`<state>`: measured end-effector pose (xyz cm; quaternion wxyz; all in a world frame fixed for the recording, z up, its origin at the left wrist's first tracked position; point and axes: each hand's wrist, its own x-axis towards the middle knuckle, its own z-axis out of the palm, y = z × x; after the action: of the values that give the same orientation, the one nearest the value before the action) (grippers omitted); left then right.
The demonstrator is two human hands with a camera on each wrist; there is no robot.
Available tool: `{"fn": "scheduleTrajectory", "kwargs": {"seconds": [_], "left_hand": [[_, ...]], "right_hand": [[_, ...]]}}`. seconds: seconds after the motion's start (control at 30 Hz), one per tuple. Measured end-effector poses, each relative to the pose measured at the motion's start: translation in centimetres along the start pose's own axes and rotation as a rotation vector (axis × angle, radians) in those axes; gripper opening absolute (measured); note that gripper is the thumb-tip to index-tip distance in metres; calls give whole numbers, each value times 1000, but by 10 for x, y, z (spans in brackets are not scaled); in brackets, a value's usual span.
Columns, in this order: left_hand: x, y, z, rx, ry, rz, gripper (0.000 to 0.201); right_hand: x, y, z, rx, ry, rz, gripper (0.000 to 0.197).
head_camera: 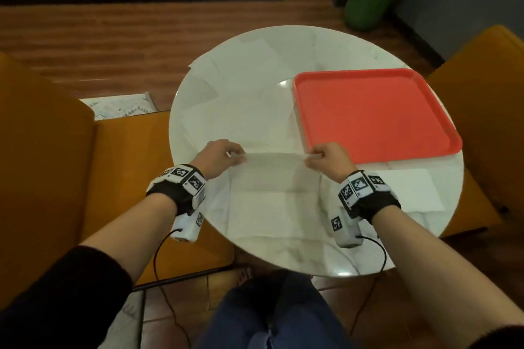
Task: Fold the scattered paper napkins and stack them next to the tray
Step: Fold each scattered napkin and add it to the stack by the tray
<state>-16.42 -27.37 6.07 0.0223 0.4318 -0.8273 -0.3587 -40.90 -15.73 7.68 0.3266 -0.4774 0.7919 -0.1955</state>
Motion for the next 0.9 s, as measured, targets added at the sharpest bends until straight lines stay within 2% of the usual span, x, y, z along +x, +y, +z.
{"fn": "scheduleTrajectory", "kwargs": {"seconds": [0.1, 0.2, 0.33, 0.5, 0.6, 0.67, 0.73, 0.83, 0.9], "left_hand": [[-3, 4, -2, -127, 156, 33, 13], [-19, 6, -3, -233, 211, 123, 6], [-46, -4, 12, -264, 142, 156, 8], [-71, -21, 44, -78, -58, 194, 7], [-75, -28, 55, 46, -88, 218, 8], [-76, -30, 57, 137, -124, 220, 15], [-78, -28, 54, 222, -152, 204, 29], [-80, -19, 49, 176, -22, 203, 48], [-74, -12, 55, 164, 64, 213, 58]], "right_hand": [[-3, 3, -5, 7, 120, -44, 13], [-18, 13, -5, -52, 201, -99, 15], [-52, 34, 14, -106, 211, -194, 9], [-74, 62, 44, -223, 93, -117, 9], [-79, 65, 51, -291, 65, -113, 10], [-83, 63, 50, -327, 18, -97, 15], [-86, 62, 46, -372, 15, -107, 26], [-84, 50, 43, -296, 165, -189, 48], [-77, 31, 50, -195, 216, -273, 51]]}}
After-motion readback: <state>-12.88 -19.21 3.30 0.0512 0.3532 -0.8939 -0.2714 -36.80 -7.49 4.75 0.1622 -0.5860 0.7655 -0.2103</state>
